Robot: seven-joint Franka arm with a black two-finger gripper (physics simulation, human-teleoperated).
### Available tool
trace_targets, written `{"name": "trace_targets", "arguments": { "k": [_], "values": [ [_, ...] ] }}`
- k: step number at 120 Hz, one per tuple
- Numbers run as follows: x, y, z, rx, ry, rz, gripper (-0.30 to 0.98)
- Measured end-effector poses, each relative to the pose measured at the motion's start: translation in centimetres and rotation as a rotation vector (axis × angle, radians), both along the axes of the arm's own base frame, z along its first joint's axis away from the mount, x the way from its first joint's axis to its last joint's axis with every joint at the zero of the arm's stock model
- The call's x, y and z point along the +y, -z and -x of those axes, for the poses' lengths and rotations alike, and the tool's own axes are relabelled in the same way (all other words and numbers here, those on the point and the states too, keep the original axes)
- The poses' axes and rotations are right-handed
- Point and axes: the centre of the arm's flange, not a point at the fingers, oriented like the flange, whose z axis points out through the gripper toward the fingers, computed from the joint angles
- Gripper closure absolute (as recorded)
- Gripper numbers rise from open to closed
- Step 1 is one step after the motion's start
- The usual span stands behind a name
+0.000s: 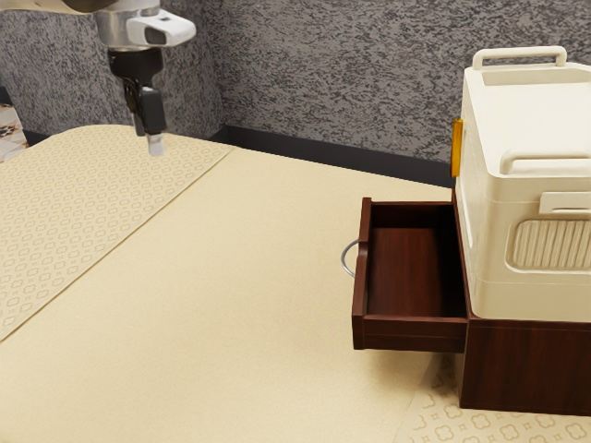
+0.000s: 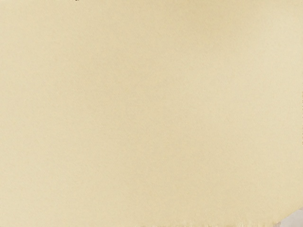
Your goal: Push the drawer handle with one arm to close the drawer
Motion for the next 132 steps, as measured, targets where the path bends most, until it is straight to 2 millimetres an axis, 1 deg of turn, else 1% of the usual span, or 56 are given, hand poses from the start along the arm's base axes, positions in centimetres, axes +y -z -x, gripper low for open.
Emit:
{"name": "trace_targets", "arguments": {
  "k": [20,24,26,30,34,37,40,42,49,54,61,68,71,73,75,77,80,82,85,88,91,94,98,103,114,123,129,132],
  "values": [
    [0.0,0.1,0.1,0.009,0.087,0.013,0.0],
    [0.0,-0.4,0.2,0.001,0.101,0.012,0.0],
    [0.0,-1.2,0.4,-0.015,0.108,0.01,0.0],
    [-0.1,-5.3,2.4,-0.093,0.118,-0.001,0.0],
    [-0.3,-9.0,5.1,-0.162,0.126,0.001,0.0],
    [-0.8,-10.3,6.4,-0.181,0.14,0.004,0.0],
    [-2.4,-10.5,6.9,-0.176,0.178,0.014,0.0],
    [-4.0,-9.9,6.9,-0.158,0.215,0.027,0.0],
    [-10.1,-5.4,5.2,-0.056,0.36,0.075,0.0],
    [-13.8,-2.0,4.7,0.013,0.444,0.08,0.02],
    [-18.4,3.0,5.1,0.1,0.548,0.075,0.16],
    [-22.7,7.1,5.9,0.164,0.644,0.074,0.33],
    [-24.2,9.0,5.7,0.188,0.678,0.08,0.4],
    [-24.7,10.4,5.3,0.204,0.691,0.087,0.43],
    [-24.8,12.2,4.4,0.222,0.692,0.099,0.47],
    [-24.0,13.9,3.1,0.235,0.68,0.113,0.5],
    [-21.9,16.2,1.0,0.243,0.645,0.137,0.54],
    [-20.3,17.4,-0.2,0.242,0.619,0.148,0.56],
    [-17.9,18.7,-1.8,0.234,0.58,0.159,0.59],
    [-16.0,19.6,-2.9,0.22,0.553,0.166,0.62],
    [-14.8,20.5,-3.8,0.207,0.535,0.17,0.64],
    [-14.0,21.3,-4.5,0.195,0.524,0.175,0.66],
    [-13.5,22.0,-5.2,0.176,0.517,0.178,0.68],
    [-13.4,22.4,-5.9,0.145,0.518,0.181,0.71],
    [-13.9,22.4,-6.9,0.081,0.55,0.155,0.74],
    [-14.6,23.1,-7.8,0.037,0.581,0.129,0.76],
    [-13.9,23.5,-8.7,0.008,0.579,0.113,0.76],
    [-13.8,23.3,-9.5,-0.015,0.581,0.11,0.77]
  ]
}}
